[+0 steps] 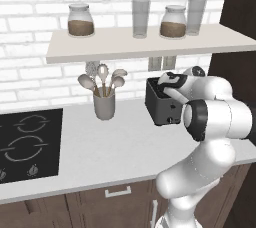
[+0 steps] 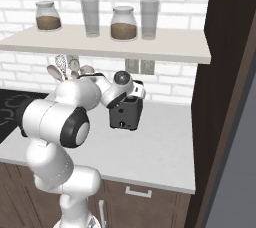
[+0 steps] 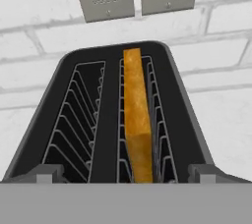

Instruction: Start the toaster. Once the lever pops up, take the bread to the plate on the dining counter.

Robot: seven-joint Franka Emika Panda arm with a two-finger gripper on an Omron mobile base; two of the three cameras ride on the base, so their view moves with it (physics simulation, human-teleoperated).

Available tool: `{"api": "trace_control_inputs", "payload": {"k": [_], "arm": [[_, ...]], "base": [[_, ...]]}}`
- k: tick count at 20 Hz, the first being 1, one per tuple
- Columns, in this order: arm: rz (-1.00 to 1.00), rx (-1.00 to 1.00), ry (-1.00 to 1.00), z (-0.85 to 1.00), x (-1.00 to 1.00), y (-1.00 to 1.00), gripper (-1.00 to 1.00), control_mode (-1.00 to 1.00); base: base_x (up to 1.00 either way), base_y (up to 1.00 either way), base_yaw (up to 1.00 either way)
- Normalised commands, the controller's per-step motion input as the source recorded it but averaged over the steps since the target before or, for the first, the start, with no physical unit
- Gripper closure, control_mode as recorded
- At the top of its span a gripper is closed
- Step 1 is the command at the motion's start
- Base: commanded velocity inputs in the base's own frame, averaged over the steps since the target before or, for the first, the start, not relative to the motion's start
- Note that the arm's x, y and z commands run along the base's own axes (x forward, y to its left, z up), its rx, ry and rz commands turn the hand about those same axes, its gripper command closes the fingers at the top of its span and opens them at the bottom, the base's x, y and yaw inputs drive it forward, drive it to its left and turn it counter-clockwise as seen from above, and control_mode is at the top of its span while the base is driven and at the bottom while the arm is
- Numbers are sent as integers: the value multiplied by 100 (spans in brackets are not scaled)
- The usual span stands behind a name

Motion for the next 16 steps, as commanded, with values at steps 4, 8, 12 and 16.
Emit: {"api": "trace_control_inputs", "payload": {"k": [4, 8, 12, 16], "arm": [[-1, -2, 0, 0, 11, -6, -100, -100], [-2, -2, 0, 0, 12, -4, -100, -100], [-1, -2, 4, -2, 22, 0, -100, -100], [-1, -1, 4, -10, 13, 0, -100, -100]], "base": [[0, 0, 0], [0, 0, 0], [0, 0, 0], [0, 0, 0]]}}
